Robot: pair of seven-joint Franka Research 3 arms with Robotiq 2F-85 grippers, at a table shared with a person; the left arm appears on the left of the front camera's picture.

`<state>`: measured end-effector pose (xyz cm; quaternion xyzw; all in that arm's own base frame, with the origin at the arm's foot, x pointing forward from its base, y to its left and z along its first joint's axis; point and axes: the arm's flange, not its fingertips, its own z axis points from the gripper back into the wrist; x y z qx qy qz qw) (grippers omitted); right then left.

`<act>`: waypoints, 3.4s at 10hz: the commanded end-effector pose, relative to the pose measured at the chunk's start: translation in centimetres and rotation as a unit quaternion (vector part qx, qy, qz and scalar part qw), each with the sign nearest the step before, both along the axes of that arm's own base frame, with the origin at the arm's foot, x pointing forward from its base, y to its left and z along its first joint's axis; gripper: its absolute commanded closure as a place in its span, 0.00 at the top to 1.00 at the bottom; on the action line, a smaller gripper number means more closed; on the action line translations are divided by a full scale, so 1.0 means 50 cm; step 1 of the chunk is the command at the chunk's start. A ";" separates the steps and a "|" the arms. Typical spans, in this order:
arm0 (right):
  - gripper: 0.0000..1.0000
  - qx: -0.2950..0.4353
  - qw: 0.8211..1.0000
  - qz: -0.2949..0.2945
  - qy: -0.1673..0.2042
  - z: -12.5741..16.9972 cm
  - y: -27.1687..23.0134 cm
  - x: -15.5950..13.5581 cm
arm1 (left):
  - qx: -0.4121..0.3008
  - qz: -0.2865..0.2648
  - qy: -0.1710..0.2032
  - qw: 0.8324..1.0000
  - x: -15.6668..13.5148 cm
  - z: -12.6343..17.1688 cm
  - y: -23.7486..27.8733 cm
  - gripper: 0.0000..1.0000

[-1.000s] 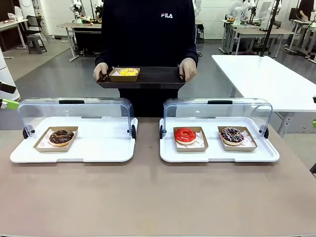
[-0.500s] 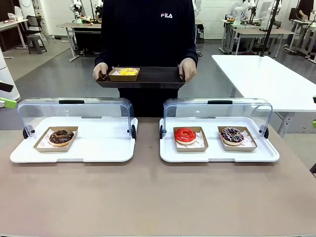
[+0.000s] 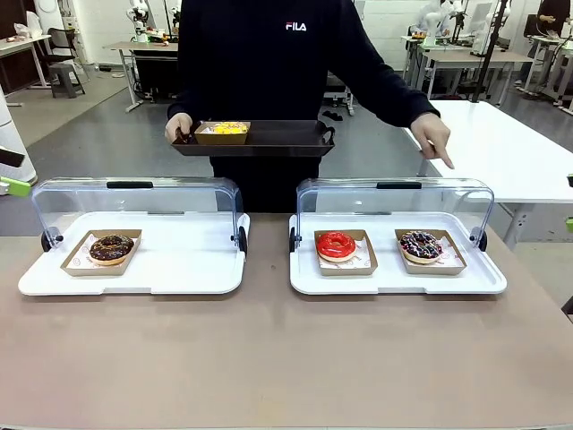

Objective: Provide the desired donut to the person.
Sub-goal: Pick up and lift the Paper togo box containing the Donut pointed at by the person.

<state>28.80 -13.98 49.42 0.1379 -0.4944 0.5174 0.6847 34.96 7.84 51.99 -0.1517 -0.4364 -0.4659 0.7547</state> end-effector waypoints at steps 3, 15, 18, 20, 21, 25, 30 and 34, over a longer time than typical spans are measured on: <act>1.00 0.010 1.000 0.005 -0.015 -0.002 0.000 0.007 | -0.005 -0.001 -0.004 1.000 -0.003 -0.001 -0.002 1.00; 1.00 0.010 1.000 0.005 -0.015 -0.002 0.000 0.007 | -0.005 -0.001 -0.004 1.000 -0.003 -0.001 -0.002 1.00; 1.00 0.010 1.000 0.005 -0.015 -0.002 0.000 0.007 | -0.005 -0.001 -0.004 1.000 -0.003 -0.001 -0.002 1.00; 1.00 0.010 1.000 0.005 -0.015 -0.002 0.000 0.007 | -0.005 -0.001 -0.004 1.000 -0.003 -0.001 -0.002 1.00; 1.00 0.010 1.000 0.005 -0.015 -0.002 0.000 0.007 | -0.005 -0.001 -0.004 1.000 -0.003 -0.001 -0.002 1.00; 1.00 0.000 1.000 0.000 0.000 0.000 0.000 0.000 | -0.005 -0.001 -0.004 1.000 -0.003 -0.001 -0.002 1.00; 1.00 -0.185 0.979 0.014 0.089 -0.018 0.197 0.105 | -0.005 -0.001 -0.004 1.000 -0.003 -0.001 -0.002 1.00; 1.00 -0.264 0.957 0.049 0.109 -0.146 0.266 0.230 | -0.005 -0.001 -0.004 1.000 -0.003 -0.001 -0.002 1.00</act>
